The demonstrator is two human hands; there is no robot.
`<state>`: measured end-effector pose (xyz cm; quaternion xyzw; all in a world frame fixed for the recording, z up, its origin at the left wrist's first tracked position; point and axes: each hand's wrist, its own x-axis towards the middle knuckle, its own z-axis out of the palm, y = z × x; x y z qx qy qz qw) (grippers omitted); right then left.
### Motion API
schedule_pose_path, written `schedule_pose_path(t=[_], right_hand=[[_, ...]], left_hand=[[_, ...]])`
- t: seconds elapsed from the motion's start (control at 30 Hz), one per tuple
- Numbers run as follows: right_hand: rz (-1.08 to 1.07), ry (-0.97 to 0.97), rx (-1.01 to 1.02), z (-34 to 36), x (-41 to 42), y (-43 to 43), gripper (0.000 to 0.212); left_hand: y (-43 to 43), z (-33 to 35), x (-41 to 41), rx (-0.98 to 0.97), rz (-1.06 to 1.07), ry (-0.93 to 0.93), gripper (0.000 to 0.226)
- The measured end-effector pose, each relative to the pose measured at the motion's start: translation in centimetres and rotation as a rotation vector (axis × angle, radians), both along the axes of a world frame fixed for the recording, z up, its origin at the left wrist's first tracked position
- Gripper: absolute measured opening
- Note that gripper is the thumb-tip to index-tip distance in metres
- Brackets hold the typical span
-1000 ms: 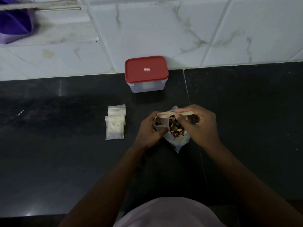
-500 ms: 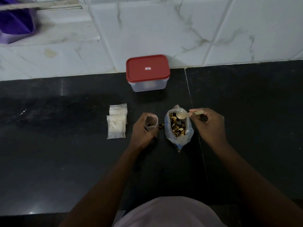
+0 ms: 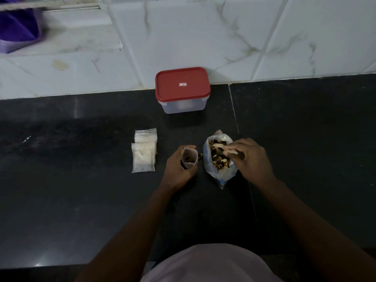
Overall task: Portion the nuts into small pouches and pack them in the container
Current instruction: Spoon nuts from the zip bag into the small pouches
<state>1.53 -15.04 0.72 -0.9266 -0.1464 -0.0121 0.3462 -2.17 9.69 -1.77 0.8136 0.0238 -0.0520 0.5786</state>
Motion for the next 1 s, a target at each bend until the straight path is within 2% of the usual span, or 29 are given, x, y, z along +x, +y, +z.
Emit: schedule_pose_path(t=[0.2, 0.43, 0.57, 0.67, 0.83, 0.93, 1.0], right_hand=[[-0.064, -0.056, 0.013, 0.3, 0.2, -0.4, 0.020], [-0.077, -0.007, 0.010, -0.3, -0.4, 0.4, 0.020], [-0.133, -0.059, 0.082, -0.1, -0.4, -0.4, 0.016], [-0.162, -0.100, 0.059, -0.1, 0.0, -0.7, 0.016], [-0.148, -0.008, 0.082, -0.3, -0.6, -0.2, 0.017], [-0.210, -0.023, 0.147, 0.2, -0.8, -0.3, 0.014], [-0.242, -0.034, 0.111, 0.3, -0.7, -0.5, 0.014]], left_hand=[[-0.5, 0.2, 0.0, -0.022, -0.057, -0.012, 0.053], [-0.6, 0.1, 0.0, -0.030, -0.093, 0.002, 0.046], [-0.7, 0.0, -0.1, -0.035, -0.097, -0.014, 0.047], [-0.6, 0.0, -0.1, -0.029, -0.119, -0.018, 0.049], [-0.7, -0.2, -0.2, -0.027, -0.134, -0.025, 0.050], [-0.6, -0.1, -0.2, -0.026, -0.140, -0.018, 0.051], [-0.6, -0.2, -0.2, -0.005, -0.148, -0.016, 0.050]])
